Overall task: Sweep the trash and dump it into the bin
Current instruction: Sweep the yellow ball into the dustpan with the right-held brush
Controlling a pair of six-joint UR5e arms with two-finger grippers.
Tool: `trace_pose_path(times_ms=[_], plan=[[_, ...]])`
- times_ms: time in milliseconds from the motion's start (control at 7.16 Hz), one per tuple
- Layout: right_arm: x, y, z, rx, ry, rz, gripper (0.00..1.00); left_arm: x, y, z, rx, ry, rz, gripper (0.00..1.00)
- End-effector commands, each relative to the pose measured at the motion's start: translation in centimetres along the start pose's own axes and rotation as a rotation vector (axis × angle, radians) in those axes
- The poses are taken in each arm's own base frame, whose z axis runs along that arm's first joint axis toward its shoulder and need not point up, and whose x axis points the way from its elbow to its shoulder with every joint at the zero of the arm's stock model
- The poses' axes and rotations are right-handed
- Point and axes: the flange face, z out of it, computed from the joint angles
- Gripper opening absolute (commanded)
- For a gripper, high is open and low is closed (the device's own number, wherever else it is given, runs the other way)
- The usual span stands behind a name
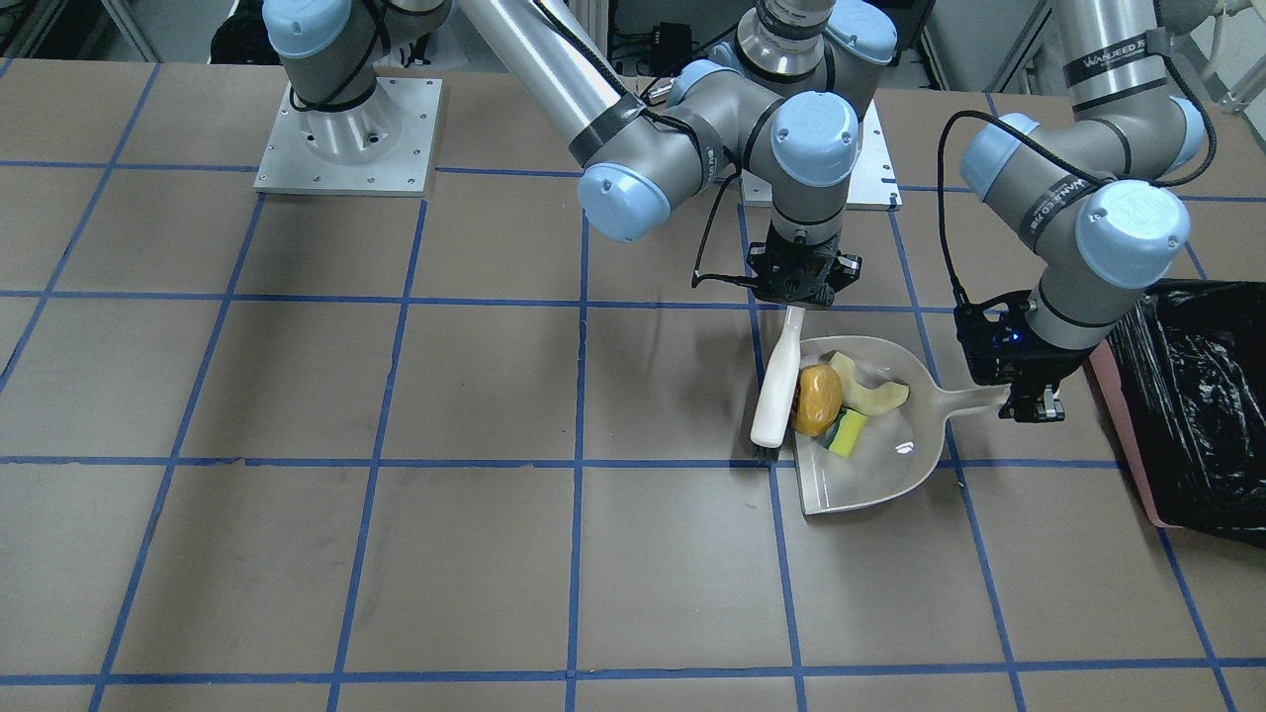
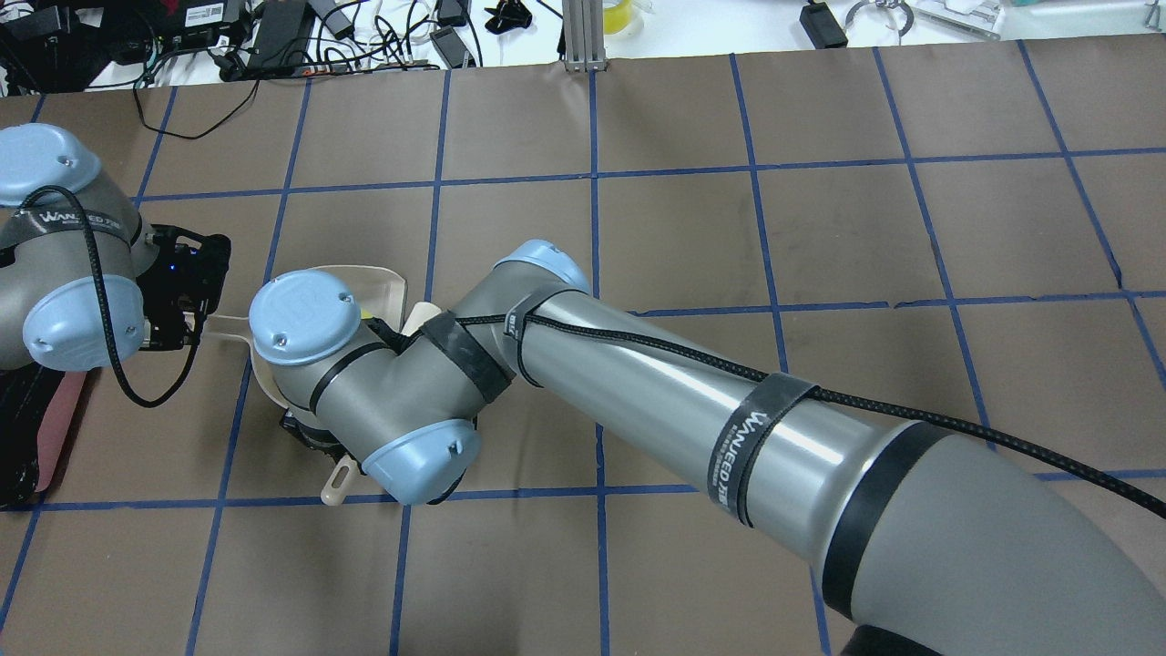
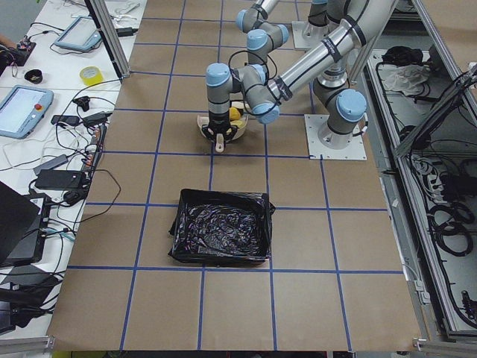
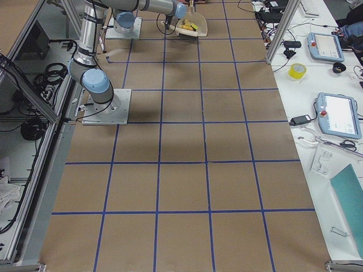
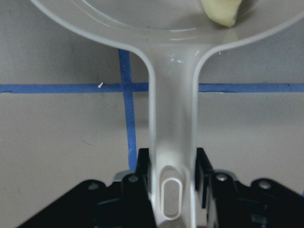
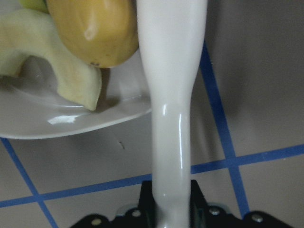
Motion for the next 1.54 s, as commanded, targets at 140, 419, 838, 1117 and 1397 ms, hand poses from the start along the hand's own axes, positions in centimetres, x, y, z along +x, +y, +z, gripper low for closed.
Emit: trace_pose_path(times_ms=[140,419,838,1117,1397], plan=[[-1.7,0.0,-1.0,-0.011,-0.038,0.023,0.0,0.0,0.3,-0.3,-0.004,-0.006,0.003,0.0],[-3.8,1.1,-3.2,-0.035,-0.096,0.013,0.0,-0.1,1.8,-0.3,0.008,-0.01,0.001,0.0],[-2.1,1.0,-1.2,-0.026,0.01,0.023,0.0,0.3,3.3,0.4,0.064,-0.017,-0.017,0.0],[-0.7,0.7,-0.7,0.001,0.112,0.043,0.0,0.4,4.5,0.7,0.125,-0.035,-0.051,0.0],[1.0,0.2,-3.4,0.017,0.218,0.021,0.0,1.0,6.7,1.6,0.197,-0.032,-0.106,0.0]])
